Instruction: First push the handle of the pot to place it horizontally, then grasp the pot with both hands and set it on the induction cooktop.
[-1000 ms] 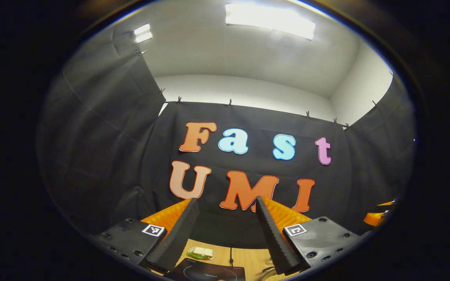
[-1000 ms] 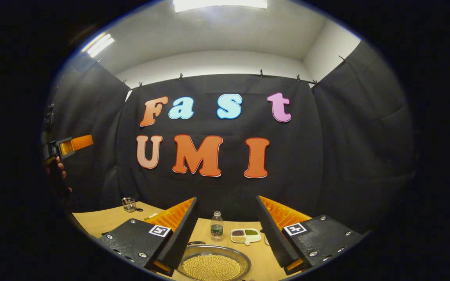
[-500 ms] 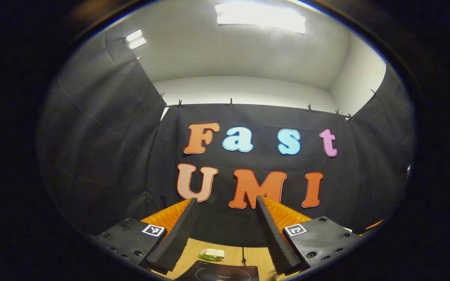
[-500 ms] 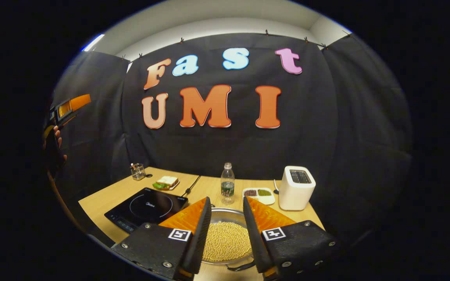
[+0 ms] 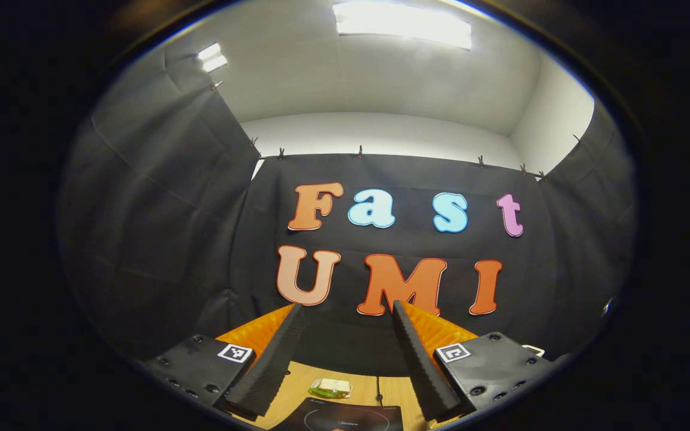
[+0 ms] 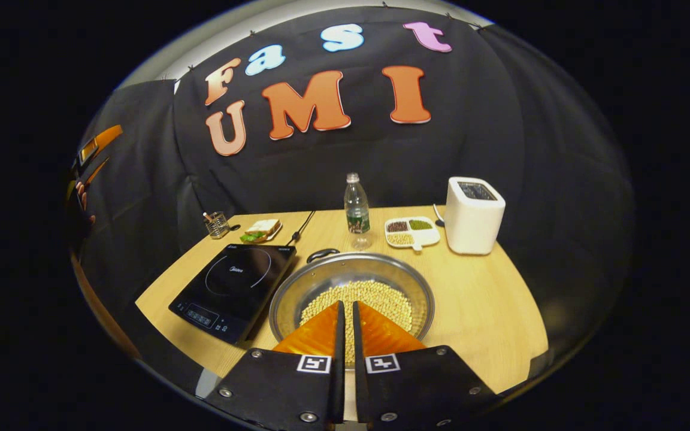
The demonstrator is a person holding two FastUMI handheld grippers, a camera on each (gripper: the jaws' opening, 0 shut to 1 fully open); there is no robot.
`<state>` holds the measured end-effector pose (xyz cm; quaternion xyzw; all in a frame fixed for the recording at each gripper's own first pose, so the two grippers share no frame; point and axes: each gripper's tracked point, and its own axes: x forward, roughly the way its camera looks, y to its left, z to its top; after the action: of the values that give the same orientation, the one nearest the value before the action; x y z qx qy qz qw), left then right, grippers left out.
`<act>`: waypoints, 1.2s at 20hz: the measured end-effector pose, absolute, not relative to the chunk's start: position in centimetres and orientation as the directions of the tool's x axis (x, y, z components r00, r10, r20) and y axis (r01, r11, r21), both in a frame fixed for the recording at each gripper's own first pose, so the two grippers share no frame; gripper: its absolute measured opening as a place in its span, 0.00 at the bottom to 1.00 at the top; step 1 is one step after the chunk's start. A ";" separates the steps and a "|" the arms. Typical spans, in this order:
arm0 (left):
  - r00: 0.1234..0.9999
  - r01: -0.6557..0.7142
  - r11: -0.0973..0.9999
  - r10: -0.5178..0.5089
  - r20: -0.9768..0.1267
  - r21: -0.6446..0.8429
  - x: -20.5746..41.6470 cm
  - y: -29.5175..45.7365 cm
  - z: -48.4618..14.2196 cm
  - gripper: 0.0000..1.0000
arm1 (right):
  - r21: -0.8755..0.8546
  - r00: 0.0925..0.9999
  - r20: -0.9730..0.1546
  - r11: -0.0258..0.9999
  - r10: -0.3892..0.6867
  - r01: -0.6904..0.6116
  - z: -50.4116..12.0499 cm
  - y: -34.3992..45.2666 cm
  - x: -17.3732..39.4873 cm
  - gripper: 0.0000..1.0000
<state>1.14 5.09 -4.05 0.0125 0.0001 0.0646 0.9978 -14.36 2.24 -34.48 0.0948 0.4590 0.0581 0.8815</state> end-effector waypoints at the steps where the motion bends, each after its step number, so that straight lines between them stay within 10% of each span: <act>1: 0.992 -0.128 0.992 0.128 -0.001 0.020 1.3 5.0 -4.3 0.95 | 0.238 0.542 -0.816 0.971 0.201 -0.001 -35.4 2.6 -15.3 0.06; 24: 0.987 -0.144 0.990 0.144 -0.077 0.011 2.1 6.6 -7.8 0.95 | 0.354 0.195 -0.930 0.900 0.310 0.255 -44.8 3.6 -24.5 0.00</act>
<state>2.06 6.62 -7.84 0.0026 0.0388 0.0722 0.9966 -24.49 3.64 -44.77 0.2229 0.6343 0.0187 0.7401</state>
